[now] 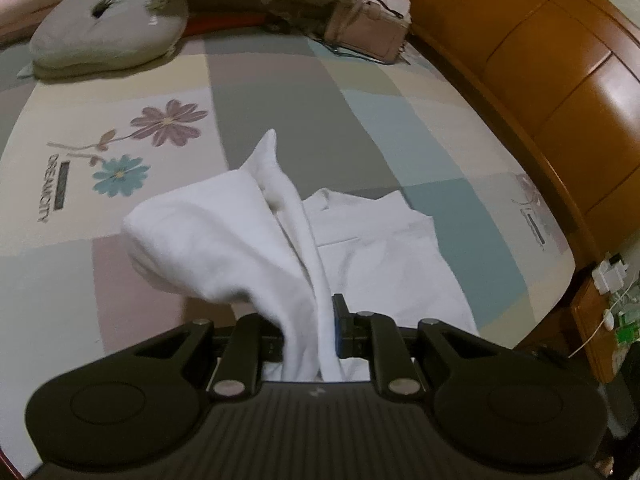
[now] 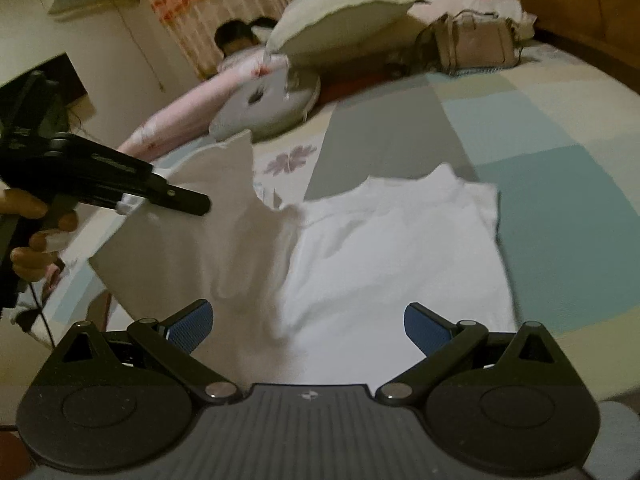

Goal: Fold clothes
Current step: 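Lift the grasped edge with the left gripper and fold it over the sweatshirt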

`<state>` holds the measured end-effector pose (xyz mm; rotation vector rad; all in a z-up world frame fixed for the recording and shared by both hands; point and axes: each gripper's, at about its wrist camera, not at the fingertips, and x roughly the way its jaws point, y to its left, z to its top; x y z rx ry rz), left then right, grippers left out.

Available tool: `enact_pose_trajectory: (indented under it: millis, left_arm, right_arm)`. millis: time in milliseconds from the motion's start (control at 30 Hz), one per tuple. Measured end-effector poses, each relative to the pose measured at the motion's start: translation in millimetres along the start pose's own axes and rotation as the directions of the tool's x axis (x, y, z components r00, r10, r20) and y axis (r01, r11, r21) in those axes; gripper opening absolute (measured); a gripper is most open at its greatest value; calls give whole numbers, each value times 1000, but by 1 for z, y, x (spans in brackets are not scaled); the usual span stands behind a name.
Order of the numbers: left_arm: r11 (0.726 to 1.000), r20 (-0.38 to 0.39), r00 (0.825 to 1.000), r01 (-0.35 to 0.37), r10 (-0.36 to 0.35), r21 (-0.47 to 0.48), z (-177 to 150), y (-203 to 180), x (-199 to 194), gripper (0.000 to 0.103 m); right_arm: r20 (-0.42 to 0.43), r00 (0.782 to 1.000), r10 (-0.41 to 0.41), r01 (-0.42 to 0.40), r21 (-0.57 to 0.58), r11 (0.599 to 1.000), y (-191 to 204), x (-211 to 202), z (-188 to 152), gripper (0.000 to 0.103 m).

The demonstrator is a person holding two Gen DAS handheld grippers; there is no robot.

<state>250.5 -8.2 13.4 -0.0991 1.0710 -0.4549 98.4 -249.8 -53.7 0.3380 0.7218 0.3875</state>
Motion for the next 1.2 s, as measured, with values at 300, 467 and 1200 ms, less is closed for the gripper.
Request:
enact_pose_trajectory:
  millis: [300, 467, 1200]
  left_arm:
    - [999, -59, 997, 42, -40, 27, 20, -50, 32, 14]
    - [998, -96, 994, 60, -56, 36, 25, -78, 59, 14]
    - [998, -198, 980, 4, 9, 67, 24, -130, 142, 14]
  right_arm:
    - [97, 995, -24, 23, 15, 1000, -20, -38, 0, 103]
    - [134, 989, -58, 55, 30, 998, -33, -55, -5, 103]
    - [120, 989, -90, 80, 90, 993, -61, -50, -16, 103]
